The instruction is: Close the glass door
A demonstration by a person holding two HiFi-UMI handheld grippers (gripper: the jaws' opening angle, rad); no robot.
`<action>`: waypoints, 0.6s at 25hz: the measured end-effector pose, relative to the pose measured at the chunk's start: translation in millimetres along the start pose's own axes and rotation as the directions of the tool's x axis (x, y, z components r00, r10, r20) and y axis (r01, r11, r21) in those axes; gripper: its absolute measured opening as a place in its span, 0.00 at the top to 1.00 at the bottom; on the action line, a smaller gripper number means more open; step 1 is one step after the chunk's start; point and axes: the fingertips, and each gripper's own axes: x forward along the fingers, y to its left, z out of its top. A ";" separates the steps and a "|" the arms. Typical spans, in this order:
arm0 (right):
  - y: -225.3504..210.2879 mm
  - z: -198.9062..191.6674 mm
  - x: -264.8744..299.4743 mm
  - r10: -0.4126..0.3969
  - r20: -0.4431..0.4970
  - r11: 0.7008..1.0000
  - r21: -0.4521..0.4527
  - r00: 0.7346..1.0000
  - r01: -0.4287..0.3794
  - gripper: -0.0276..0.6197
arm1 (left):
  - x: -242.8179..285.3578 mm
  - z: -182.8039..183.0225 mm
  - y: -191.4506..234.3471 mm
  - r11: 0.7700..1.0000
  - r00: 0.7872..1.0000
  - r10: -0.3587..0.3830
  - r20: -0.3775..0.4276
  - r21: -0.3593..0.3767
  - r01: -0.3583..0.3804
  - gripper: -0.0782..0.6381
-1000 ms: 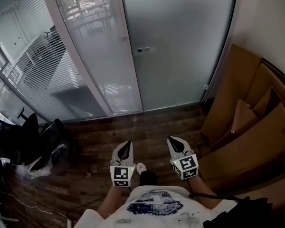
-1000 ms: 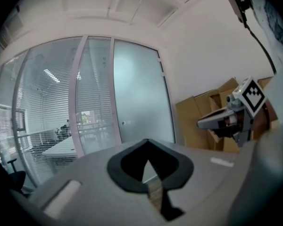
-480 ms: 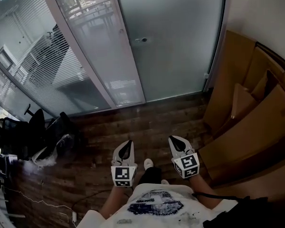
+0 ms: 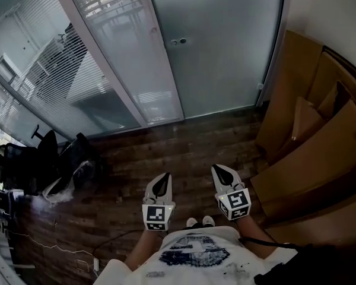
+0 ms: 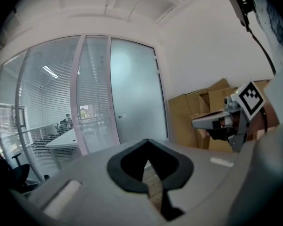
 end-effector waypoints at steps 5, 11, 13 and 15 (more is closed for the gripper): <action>22.2 -0.5 5.4 0.011 -0.012 1.000 -0.021 1.000 -0.011 0.95 | -10.8 -16.1 15.5 0.999 1.000 0.013 -0.021 -0.037 -0.014 0.89; 44.3 -0.2 14.0 0.030 -0.043 0.998 -0.045 0.999 -0.032 0.95 | -20.1 -20.4 36.3 0.998 1.000 0.016 -0.020 -0.053 -0.017 0.89; 48.8 1.0 16.3 0.028 -0.046 0.998 -0.059 0.999 -0.031 0.95 | -21.3 -18.1 41.6 0.998 1.000 0.016 -0.010 -0.055 -0.017 0.89; 51.9 3.1 16.6 0.027 -0.042 0.998 -0.064 0.999 -0.029 0.95 | -22.0 -15.6 44.6 0.998 1.000 0.015 0.001 -0.053 -0.015 0.89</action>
